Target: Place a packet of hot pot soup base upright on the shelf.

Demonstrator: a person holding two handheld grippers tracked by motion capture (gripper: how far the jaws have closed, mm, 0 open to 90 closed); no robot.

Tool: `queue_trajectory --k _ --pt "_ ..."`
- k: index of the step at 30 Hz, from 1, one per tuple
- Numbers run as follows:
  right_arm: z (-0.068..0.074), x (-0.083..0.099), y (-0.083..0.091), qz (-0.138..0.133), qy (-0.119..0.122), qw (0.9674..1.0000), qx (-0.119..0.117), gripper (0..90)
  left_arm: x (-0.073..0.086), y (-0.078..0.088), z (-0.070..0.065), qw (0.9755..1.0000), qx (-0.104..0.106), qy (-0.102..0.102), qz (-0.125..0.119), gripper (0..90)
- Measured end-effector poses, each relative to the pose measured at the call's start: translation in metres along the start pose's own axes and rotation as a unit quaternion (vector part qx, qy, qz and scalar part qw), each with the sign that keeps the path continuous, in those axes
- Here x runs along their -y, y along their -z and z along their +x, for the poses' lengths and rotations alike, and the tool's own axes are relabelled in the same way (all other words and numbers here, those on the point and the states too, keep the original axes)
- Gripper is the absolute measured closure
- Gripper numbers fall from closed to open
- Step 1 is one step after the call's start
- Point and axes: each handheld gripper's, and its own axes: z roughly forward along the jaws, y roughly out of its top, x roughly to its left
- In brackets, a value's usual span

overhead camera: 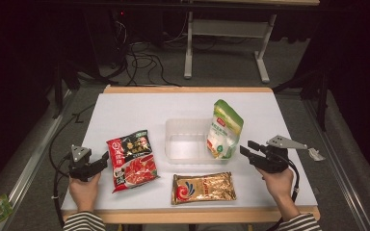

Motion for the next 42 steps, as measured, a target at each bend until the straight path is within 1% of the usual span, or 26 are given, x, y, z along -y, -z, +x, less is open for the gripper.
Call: queue_trajectory --k 5,9,10,12,17,18,22,25,26,27,29,35,36,37,40,41,42 --pt "0.001 0.006 0.002 0.004 -0.002 1.0000 0.001 54.0 0.000 0.000 0.000 1.0000 -0.001 0.000 0.001 31.7" --pt "0.003 0.012 0.006 0.003 -0.004 1.0000 -0.004 53.4 0.000 0.000 -0.001 1.0000 -0.002 -0.001 -0.001 31.8" --pt "0.005 0.015 0.007 0.009 -0.009 0.9999 -0.009 53.3 0.000 0.000 -0.001 1.0000 -0.004 -0.001 -0.001 31.7" --pt "0.006 0.018 0.007 0.015 -0.007 0.9998 -0.013 53.0 0.000 0.000 -0.001 1.0000 -0.004 0.000 0.000 31.7" --pt "0.009 0.023 0.009 0.020 -0.006 0.9996 -0.017 50.9 0.000 0.000 -0.001 1.0000 -0.006 -0.001 -0.001 31.8" --pt "0.010 0.026 0.009 0.025 -0.012 0.9994 -0.020 50.5 0.000 -0.001 -0.001 1.0000 -0.005 -0.004 0.001 31.8" --pt "0.012 0.033 0.009 0.034 -0.017 0.9990 -0.025 49.5 0.000 -0.001 -0.002 0.9999 -0.006 -0.006 0.005 31.8" --pt "0.014 0.038 0.007 0.046 -0.020 0.9982 -0.031 48.0 0.000 -0.001 -0.002 0.9999 -0.009 -0.006 0.004 31.8" --pt "0.016 0.042 0.005 0.056 -0.019 0.9976 -0.035 47.3 0.000 -0.001 -0.002 0.9999 -0.010 -0.007 0.004 31.9" --pt "0.016 0.042 0.005 0.056 -0.019 0.9976 -0.035 47.3 0.000 -0.001 -0.002 0.9999 -0.010 -0.007 0.004 31.9" --pt "0.020 0.046 0.001 0.070 -0.021 0.9965 -0.041 46.4 -0.001 -0.002 -0.002 0.9999 -0.010 -0.005 0.006 31.9" --pt "0.026 0.052 -0.005 0.084 -0.021 0.9949 -0.052 45.8 -0.001 -0.002 -0.002 0.9999 -0.011 -0.006 0.009 31.9" --pt "0.027 0.053 -0.006 0.086 -0.024 0.9945 -0.054 45.7 -0.001 -0.002 -0.002 0.9999 -0.011 -0.006 0.009 31.9" --pt "0.027 0.053 -0.007 0.087 -0.019 0.9944 -0.057 45.4 -0.001 -0.002 -0.002 0.9999 -0.011 -0.005 0.009 31.9" --pt "0.032 0.056 -0.012 0.100 -0.017 0.9928 -0.063 43.6 -0.001 -0.002 -0.002 0.9999 -0.011 -0.005 0.009 31.9" --pt "0.032 0.056 -0.012 0.100 -0.017 0.9928 -0.063 43.6 -0.001 -0.002 -0.002 0.9999 -0.010 -0.005 0.009 31.9" --pt "0.034 0.057 -0.014 0.104 -0.021 0.9922 -0.065 42.4 -0.001 -0.002 -0.002 0.9999 -0.010 -0.005 0.008 31.9"
